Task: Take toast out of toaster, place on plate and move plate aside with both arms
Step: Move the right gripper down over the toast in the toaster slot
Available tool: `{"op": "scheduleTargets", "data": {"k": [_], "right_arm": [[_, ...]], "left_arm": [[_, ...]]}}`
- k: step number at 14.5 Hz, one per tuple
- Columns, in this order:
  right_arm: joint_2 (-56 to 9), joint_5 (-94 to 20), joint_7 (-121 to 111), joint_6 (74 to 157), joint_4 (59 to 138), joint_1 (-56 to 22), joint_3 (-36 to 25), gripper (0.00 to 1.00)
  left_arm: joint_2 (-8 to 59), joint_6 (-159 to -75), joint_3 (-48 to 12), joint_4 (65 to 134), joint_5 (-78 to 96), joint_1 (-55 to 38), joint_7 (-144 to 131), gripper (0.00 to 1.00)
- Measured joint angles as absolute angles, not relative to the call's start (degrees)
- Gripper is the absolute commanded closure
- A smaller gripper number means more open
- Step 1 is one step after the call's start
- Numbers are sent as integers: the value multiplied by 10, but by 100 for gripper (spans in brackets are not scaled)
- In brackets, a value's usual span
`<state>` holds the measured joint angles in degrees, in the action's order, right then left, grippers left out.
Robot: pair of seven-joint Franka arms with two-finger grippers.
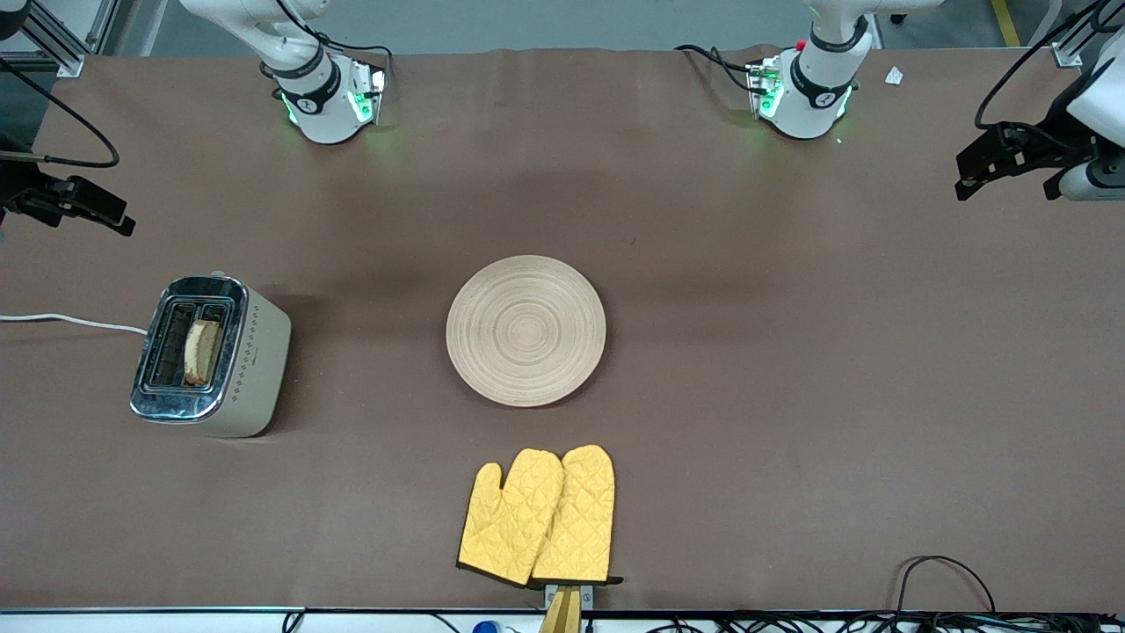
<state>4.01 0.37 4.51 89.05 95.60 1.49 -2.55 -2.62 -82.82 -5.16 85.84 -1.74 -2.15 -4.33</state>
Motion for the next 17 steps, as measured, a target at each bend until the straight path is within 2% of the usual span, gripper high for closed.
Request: {"op": "scheduleTargets", "data": {"k": [5,8,17], "right_arm": [[40,4,45,893,956,15,-26,0],[27,4,45,924,961,15,-26,0],[-174,4,50,1077,974,45,-27,0]], "left_arm": [[-25,-825,-62,858,-6,-24,-44,0],[-22,-824,-62,858,-6,-24,-44,0],[-9,-824,-61,855,-6,-21,-45,0]]}}
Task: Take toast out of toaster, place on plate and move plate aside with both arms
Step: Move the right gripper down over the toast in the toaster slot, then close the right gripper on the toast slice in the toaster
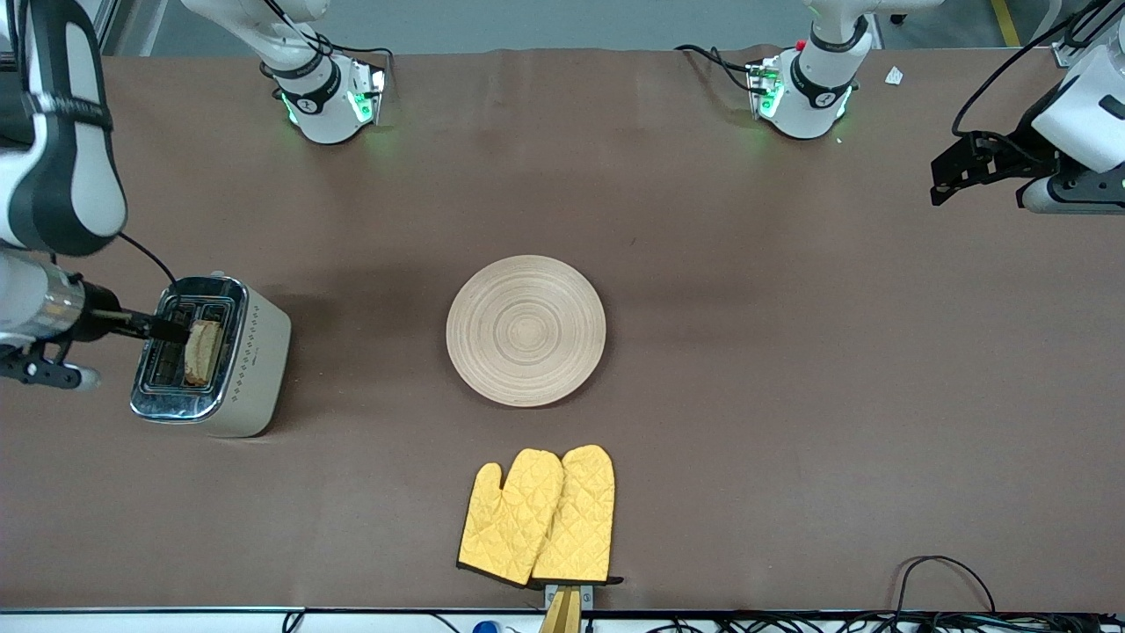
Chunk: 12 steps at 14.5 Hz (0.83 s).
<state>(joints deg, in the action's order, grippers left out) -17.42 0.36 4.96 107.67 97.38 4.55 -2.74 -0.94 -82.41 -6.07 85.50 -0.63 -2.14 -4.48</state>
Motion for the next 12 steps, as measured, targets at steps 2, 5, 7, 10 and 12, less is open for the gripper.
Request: {"op": "scheduleTargets", "data": {"k": [2,5,7,10,12], "right_arm": [[-190,3,50,1090,973,45,-25,0],[-196,2,50,1092,972,42,-20,23],[-197,2,50,1092,972,40,-19,86],[-198,0,50,1090,972,34,-17,99],[-200,0,50,1089,972,29,-17,99]], "left_arm": [[-9,-824,-60,855,-6,-20,-45,0],[-9,-824,-58,854,-6,-18,-45,0],[-9,-824,-56,854,-6,-16,-44,0],[-9,-824,-55,854,-6,-14,-44,0],[-9,-824,-55,854,-6,-14,-44,0]]}}
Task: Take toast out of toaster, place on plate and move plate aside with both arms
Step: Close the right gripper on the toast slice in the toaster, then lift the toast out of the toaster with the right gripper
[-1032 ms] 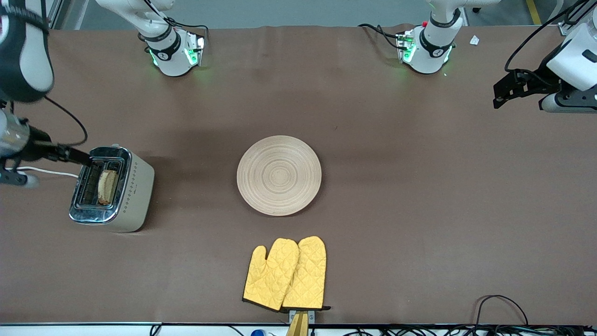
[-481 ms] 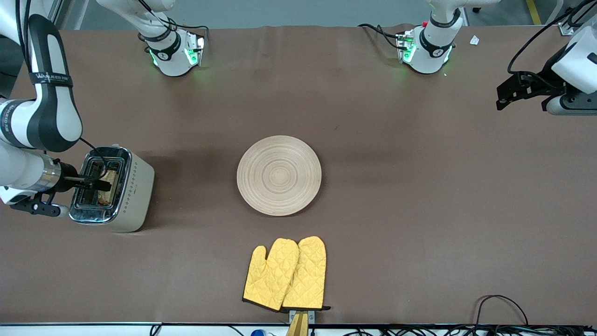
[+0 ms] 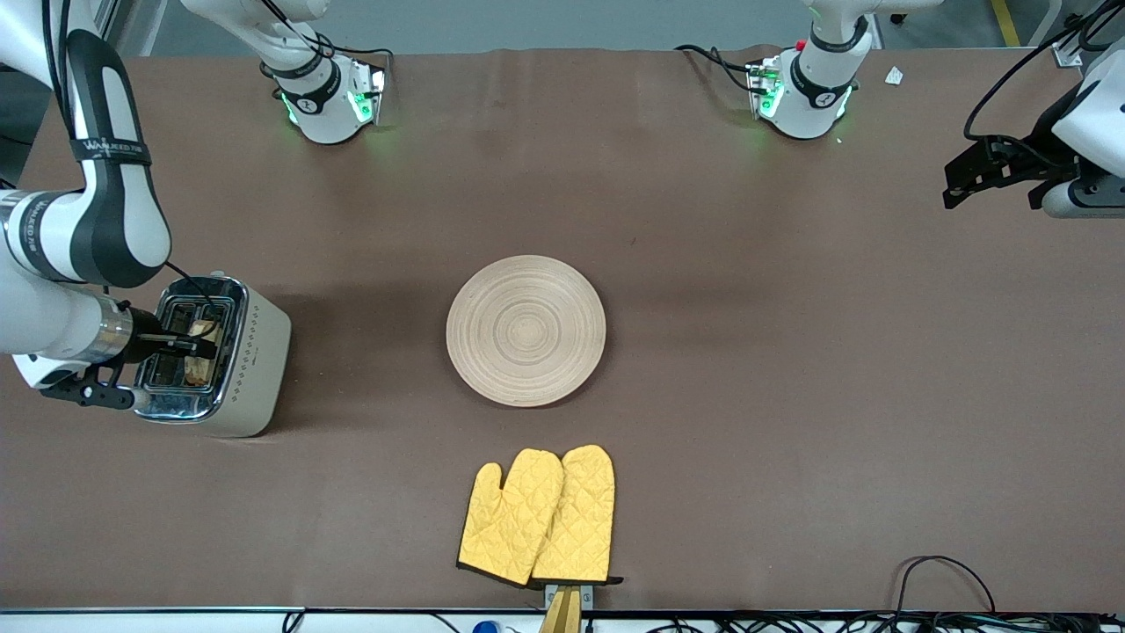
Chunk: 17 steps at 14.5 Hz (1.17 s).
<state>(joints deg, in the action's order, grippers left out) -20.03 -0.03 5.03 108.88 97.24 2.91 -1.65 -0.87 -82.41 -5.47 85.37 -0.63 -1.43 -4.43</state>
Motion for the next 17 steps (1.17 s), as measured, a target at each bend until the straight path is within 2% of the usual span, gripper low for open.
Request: {"op": "scheduleTargets", "data": {"k": [7,9,11,14,17], "right_arm": [[-200,0,50,1087,962,27,-16,100],[-191,0,50,1054,936,25,-15,100],[-165,-2,51,987,892,15,-11,100],[-116,-13,96,914,844,-30,-7,100],[-96,-85,178,916,844,-100,-4,100]], "left_arm": [[-9,-824,-54,854,-6,-14,-44,0],[-9,-824,-54,853,-6,-12,-44,0],[-9,-824,-54,852,-6,-1,-44,0],[-9,-824,-53,852,-6,7,-43,0],[-8,-824,-54,852,-6,7,-43,0]]}}
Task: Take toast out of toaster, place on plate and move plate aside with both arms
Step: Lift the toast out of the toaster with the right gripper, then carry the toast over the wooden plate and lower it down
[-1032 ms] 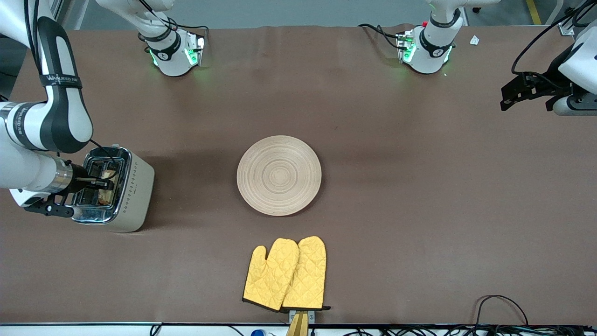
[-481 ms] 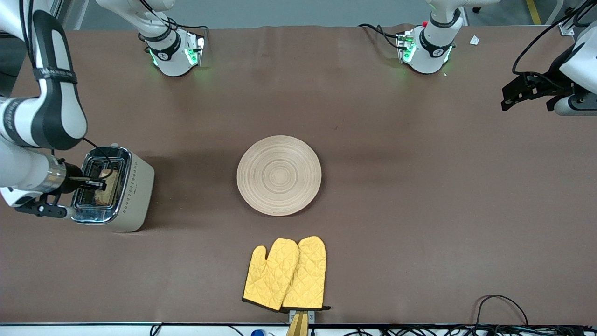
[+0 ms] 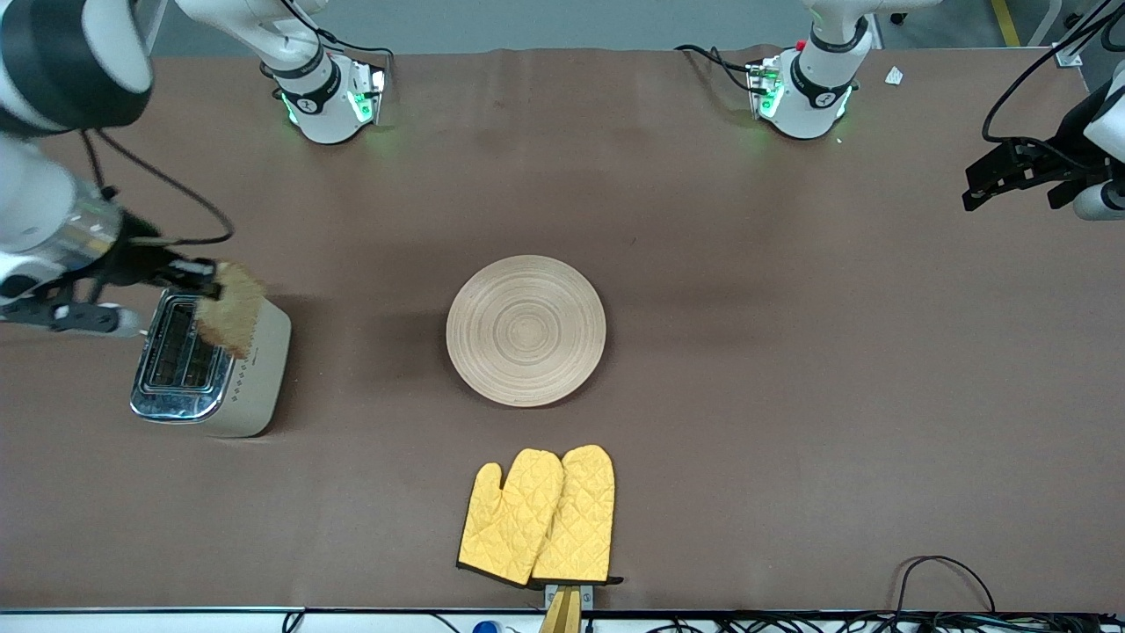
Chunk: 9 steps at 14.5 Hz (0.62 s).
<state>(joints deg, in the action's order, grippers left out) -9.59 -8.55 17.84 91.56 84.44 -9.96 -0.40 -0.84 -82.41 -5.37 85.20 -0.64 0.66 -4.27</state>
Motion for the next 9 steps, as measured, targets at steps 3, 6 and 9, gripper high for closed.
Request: {"op": "scheduleTargets", "data": {"k": [3,6,9], "right_arm": [[-104,-201,257,1001,883,-159,-3,100],[-125,-278,296,1123,937,-220,-2,100],[-170,-307,318,1216,959,-288,-2,100]], "left_arm": [[-8,-824,-54,852,-6,7,-43,0],[-8,-824,-53,852,-6,9,-43,0],[-8,-824,-53,851,-6,13,-43,0]]}}
